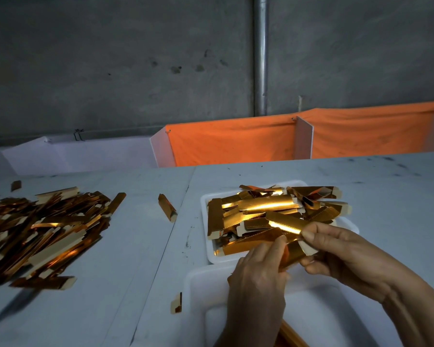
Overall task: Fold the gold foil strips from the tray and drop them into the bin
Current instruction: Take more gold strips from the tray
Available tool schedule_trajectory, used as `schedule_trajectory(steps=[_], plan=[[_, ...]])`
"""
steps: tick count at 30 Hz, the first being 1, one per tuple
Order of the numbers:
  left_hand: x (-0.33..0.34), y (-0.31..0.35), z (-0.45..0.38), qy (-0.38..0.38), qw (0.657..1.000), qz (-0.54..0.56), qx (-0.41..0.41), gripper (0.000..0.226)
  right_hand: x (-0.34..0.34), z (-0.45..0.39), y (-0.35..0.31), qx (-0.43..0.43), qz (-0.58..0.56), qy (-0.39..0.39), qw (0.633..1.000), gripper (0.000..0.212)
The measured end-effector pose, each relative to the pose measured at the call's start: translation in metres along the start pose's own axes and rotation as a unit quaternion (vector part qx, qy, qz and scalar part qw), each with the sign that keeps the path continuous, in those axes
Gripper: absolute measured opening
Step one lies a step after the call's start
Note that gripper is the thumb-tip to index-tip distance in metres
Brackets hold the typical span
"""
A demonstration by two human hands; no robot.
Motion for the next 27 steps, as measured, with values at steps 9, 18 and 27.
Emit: schedule_trajectory(steps=[9,18,27], plan=[[0.003,-0.007,-0.001,-0.056,0.985,0.153,-0.051,0.050,0.003,0.006,-0.017,-0.095,0.066,-0.004,0.993,0.012],[0.009,-0.015,0.002,-0.084,0.976,0.167,-0.114,0.029,0.001,0.004,-0.014,-0.089,0.112,0.038,0.989,0.026],[0.003,-0.016,0.002,-0.085,0.966,0.207,-0.127,0.023,-0.001,0.004,-0.007,-0.035,0.038,0.037,0.998,0.018]])
Point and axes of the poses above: each hand's wrist, its own z-axis away from the middle knuckle, its own x-axis out of the palm, y = z × x, the point moved 7 cm from there along -z, towards the middle knuckle, and after that the axes turned 11 degrees about -z, right-handed, at the moved point
